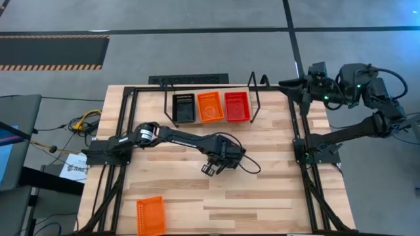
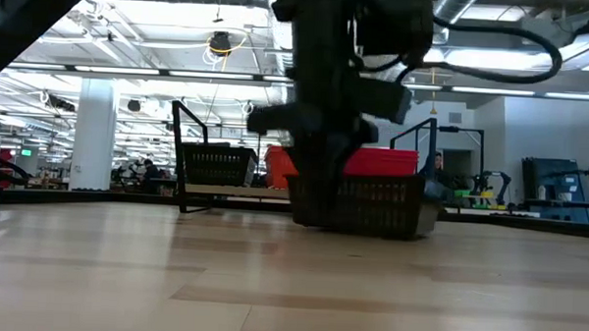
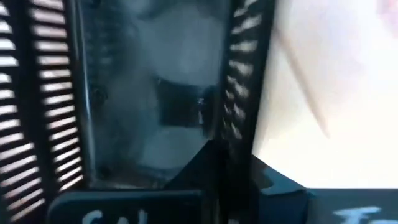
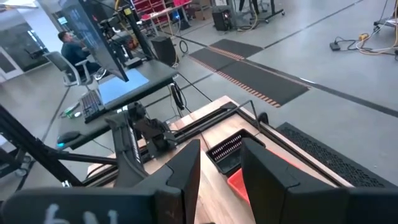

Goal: Stack baskets on shelf by color
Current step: Stack the black bin on top of the other black bin on the shelf

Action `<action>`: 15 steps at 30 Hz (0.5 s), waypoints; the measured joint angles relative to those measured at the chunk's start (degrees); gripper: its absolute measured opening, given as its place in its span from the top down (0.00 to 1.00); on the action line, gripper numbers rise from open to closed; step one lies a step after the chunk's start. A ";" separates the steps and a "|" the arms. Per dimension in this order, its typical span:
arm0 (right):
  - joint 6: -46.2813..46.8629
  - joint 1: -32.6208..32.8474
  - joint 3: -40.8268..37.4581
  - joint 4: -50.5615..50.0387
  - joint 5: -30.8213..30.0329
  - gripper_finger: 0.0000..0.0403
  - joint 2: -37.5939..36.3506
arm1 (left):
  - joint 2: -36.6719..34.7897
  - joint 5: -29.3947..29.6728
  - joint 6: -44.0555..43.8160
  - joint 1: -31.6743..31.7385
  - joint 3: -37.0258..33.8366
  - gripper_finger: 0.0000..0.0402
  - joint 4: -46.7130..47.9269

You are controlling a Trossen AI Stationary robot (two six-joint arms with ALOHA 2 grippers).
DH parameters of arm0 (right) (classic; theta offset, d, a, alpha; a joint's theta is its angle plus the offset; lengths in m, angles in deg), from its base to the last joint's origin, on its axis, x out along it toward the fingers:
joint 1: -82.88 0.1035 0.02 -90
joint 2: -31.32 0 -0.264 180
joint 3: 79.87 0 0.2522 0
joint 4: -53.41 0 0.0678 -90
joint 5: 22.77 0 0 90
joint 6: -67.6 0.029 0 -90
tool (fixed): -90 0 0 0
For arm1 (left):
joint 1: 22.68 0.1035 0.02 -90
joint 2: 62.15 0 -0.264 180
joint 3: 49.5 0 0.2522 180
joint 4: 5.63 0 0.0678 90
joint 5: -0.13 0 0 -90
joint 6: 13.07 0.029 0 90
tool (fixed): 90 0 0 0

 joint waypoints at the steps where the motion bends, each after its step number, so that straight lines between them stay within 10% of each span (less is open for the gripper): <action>1: -0.02 0.00 0.00 -0.06 -0.01 0.67 -0.21 | -0.06 -0.17 -0.40 -0.08 0.95 0.98 1.22; 11: -0.19 0.00 0.00 -1.30 -0.17 0.67 -0.61 | -0.44 0.08 -5.59 -1.73 23.01 1.00 24.70; 15: -0.17 -0.02 -0.02 -1.29 -0.20 0.67 -0.70 | -7.51 2.77 -14.55 -1.86 18.64 1.00 25.21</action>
